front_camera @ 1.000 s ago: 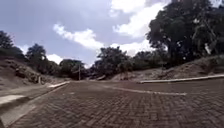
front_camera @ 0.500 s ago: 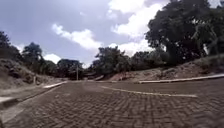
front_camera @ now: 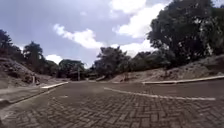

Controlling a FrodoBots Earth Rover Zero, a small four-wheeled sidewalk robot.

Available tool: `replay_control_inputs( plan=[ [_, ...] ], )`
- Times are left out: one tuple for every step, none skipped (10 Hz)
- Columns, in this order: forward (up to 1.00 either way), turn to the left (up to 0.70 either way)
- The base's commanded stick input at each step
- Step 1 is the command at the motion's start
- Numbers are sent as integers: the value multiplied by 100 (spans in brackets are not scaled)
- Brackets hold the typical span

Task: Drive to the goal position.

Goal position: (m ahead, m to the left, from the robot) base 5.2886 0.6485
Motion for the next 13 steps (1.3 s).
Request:
replay_control_inputs(
  plan=[
    [70, 0],
    [70, 0],
    [70, 0],
    [70, 0],
    [70, 0],
    [70, 0],
    [70, 0],
    [70, 0],
    [70, 0],
    [70, 0],
    [70, 0],
    [70, 0],
    [70, 0]
  ],
)
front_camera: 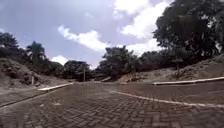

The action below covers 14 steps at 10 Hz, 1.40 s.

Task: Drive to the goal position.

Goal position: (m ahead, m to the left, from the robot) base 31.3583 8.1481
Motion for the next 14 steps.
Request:
replay_control_inputs(
  plan=[
    [70, 0],
    [70, 0],
    [70, 2],
    [70, 21],
    [70, 27],
    [70, 0],
    [70, 0],
    [70, 0],
    [70, 0],
    [70, 0],
    [70, 0],
    [70, 0],
    [70, 0],
    [70, 19]
  ],
)
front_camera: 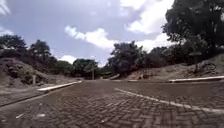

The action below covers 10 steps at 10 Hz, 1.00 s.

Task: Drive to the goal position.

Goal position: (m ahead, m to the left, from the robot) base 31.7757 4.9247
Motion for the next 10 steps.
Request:
replay_control_inputs(
  plan=[
    [70, 27],
    [70, 12],
    [70, 0],
    [70, 0],
    [70, 0],
    [70, 0],
    [70, 0],
    [70, 0],
    [70, 0],
    [70, 0]
  ],
)
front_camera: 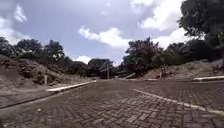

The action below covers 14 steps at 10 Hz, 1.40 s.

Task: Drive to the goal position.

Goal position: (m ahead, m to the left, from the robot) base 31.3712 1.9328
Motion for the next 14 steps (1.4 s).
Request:
replay_control_inputs(
  plan=[
    [70, 0],
    [70, 0],
    [70, 0],
    [70, 0],
    [70, 0],
    [70, 0],
    [70, 0],
    [70, 0],
    [70, 0],
    [70, 0],
    [70, 0],
    [70, 0],
    [70, 0],
    [70, 0]
  ],
)
